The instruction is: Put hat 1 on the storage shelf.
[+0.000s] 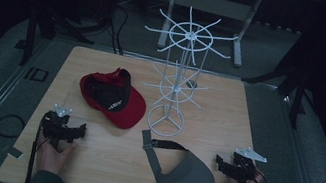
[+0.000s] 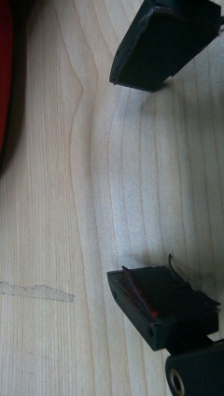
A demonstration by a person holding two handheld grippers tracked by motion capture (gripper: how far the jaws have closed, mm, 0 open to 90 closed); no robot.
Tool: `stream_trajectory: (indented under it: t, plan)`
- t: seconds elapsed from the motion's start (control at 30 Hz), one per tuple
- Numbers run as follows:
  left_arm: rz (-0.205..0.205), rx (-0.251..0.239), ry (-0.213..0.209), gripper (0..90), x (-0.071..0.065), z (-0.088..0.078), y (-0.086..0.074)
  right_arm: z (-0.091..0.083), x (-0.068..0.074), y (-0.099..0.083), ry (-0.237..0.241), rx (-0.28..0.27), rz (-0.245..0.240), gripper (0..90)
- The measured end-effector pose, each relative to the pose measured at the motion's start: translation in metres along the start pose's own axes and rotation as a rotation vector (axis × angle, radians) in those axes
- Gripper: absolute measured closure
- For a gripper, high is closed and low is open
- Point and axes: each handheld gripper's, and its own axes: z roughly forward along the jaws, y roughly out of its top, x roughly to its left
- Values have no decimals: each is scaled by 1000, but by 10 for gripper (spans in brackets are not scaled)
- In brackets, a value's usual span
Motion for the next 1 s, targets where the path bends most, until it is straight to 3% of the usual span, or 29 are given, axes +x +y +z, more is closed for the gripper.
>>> stream_trajectory:
  t: [0.37,0.47,0.5,0.57,0.67,0.73,0.8,0.97,1.0]
  plan:
    - [-2,-2,1,69,0,0,0,0,0,0,1,0,-1,248]
    - [20,20,-22,78,1,-1,2,0,0,0,1,1,-2,248]
    - [20,20,-22,99,1,-1,2,0,0,0,1,1,-2,248]
    - [59,82,-51,206,4,-8,8,0,0,0,1,1,-2,248]
    - [83,114,-72,329,7,-11,12,0,0,0,1,0,-3,248]
    - [55,123,-88,506,10,-14,14,0,0,0,1,1,-2,247]
    - [6,109,-138,570,14,-17,14,0,0,0,1,1,-2,247]
    - [27,63,-166,586,5,-28,16,0,0,0,1,1,-2,247]
    - [30,65,-193,588,-3,-32,20,0,0,0,1,1,-2,247]
